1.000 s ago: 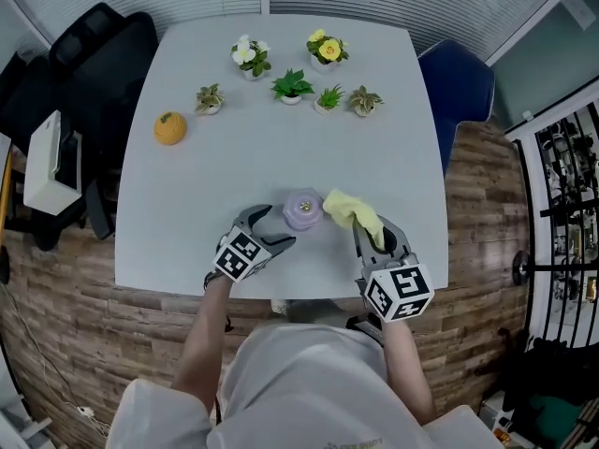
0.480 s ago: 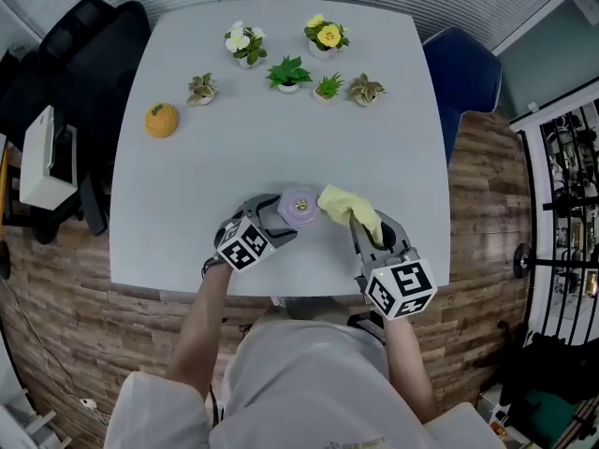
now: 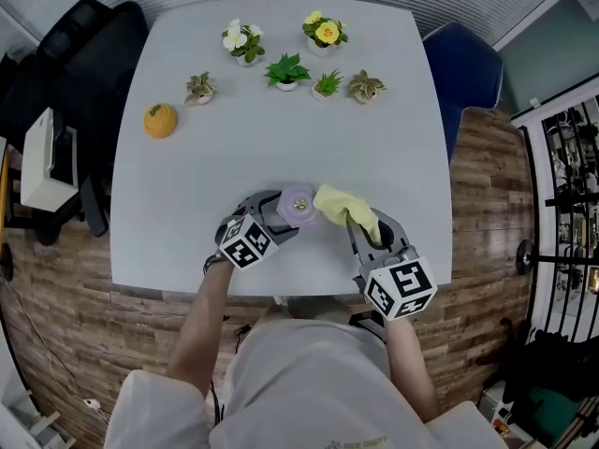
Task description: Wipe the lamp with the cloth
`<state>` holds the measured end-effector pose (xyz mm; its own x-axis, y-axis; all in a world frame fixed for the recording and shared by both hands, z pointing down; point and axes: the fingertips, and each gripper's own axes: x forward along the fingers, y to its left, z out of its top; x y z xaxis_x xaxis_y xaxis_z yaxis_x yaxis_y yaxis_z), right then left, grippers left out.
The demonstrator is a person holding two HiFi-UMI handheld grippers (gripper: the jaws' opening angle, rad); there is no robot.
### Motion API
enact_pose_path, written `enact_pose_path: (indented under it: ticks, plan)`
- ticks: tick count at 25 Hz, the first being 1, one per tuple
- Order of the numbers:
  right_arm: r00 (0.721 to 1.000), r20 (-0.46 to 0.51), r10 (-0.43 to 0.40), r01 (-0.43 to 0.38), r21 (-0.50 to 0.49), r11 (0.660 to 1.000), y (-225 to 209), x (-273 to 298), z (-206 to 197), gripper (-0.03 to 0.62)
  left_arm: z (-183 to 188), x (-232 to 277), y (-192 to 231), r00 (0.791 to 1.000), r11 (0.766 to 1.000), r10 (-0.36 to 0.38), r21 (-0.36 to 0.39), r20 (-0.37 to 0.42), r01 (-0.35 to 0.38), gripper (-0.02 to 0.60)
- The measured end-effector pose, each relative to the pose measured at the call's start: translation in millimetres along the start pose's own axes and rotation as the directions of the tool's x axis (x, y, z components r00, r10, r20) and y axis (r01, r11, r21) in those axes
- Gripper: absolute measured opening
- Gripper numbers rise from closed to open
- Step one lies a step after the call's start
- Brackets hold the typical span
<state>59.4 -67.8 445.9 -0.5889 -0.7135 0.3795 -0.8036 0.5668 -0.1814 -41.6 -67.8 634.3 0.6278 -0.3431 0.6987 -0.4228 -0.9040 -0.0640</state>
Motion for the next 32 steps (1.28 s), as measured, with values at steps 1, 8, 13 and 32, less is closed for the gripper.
enact_pose_path:
  ticks: [1,8,13,32]
  plan:
    - [1.0,0.003,0.0,0.0,-0.002,1.0,0.2,-0.2,1.7,0.04,0.3,0.8,0.2,1.0,1.0,-0.002,0.015,-0.006,0.002,0.362]
    - [1.0,0.021,0.005,-0.004,-0.011,1.0,2.7,0.9,12.1,0.04,1.6,6.6,0.2,1.0,0.999,-0.01,0.045,-0.016,0.01,0.36]
    - [1.0,0.026,0.017,-0.017,-0.017,1.0,5.9,4.3,16.4,0.04,0.4,7.7,-1.7,1.0,1.0,-0.016,0.012,-0.004,0.016,0.359]
    - [0.998,0.001,0.066,-0.066,-0.061,0.996,14.6,38.1,20.6,0.04,0.6,7.4,-0.5,1.0,0.999,-0.029,0.025,-0.002,0.029,0.347]
